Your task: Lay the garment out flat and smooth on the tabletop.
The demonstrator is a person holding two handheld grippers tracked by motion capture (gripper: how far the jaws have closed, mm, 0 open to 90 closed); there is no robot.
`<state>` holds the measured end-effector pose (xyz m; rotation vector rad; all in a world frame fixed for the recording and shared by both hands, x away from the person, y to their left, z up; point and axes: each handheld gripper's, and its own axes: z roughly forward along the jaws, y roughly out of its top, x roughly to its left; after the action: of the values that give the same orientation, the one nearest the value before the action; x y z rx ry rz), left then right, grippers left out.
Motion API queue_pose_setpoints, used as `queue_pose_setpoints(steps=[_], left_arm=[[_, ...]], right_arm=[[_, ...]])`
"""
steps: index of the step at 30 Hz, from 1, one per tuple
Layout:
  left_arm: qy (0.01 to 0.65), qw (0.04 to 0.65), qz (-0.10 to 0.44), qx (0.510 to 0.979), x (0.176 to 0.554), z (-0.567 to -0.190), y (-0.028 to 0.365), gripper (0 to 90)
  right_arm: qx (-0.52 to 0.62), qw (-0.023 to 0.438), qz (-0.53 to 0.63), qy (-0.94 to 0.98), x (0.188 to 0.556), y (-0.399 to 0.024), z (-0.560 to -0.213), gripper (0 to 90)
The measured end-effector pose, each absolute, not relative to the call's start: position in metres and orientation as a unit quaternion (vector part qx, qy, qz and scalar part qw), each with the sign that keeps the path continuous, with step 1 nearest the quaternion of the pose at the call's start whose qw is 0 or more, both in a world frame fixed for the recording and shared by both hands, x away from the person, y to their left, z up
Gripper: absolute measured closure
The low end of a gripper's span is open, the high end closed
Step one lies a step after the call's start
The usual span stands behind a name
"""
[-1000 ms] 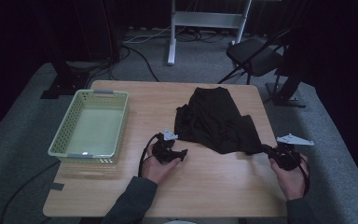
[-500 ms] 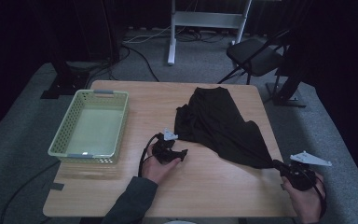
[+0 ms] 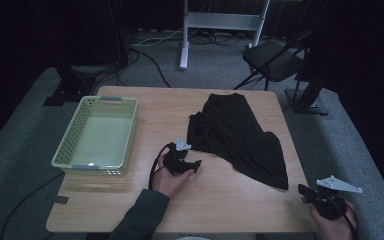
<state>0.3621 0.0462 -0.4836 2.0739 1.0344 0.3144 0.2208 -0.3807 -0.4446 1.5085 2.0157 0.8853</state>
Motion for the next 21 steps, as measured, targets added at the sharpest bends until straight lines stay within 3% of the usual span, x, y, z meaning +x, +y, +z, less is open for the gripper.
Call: queue_pose_setpoints(steps=[5,9,13,21], left_arm=[[0.406,0.383,0.137,0.818,0.361,-0.484,0.043,32.1],[0.401,0.377,0.15,0.821,0.36,-0.483,0.04,40.2],[0.415,0.386,0.127,0.814,0.365,-0.481,0.043,48.7],[0.416,0.391,0.15,0.807,0.376,-0.465,0.039,56.8]], right_arm=[[0.542,0.236,0.323,0.739,0.236,-0.37,-0.453,80.4],[0.535,0.237,0.323,0.744,0.249,-0.361,-0.457,75.8],[0.528,0.24,0.323,0.748,0.259,-0.354,-0.462,72.1],[0.527,0.244,0.309,0.753,0.272,-0.347,-0.472,69.6]])
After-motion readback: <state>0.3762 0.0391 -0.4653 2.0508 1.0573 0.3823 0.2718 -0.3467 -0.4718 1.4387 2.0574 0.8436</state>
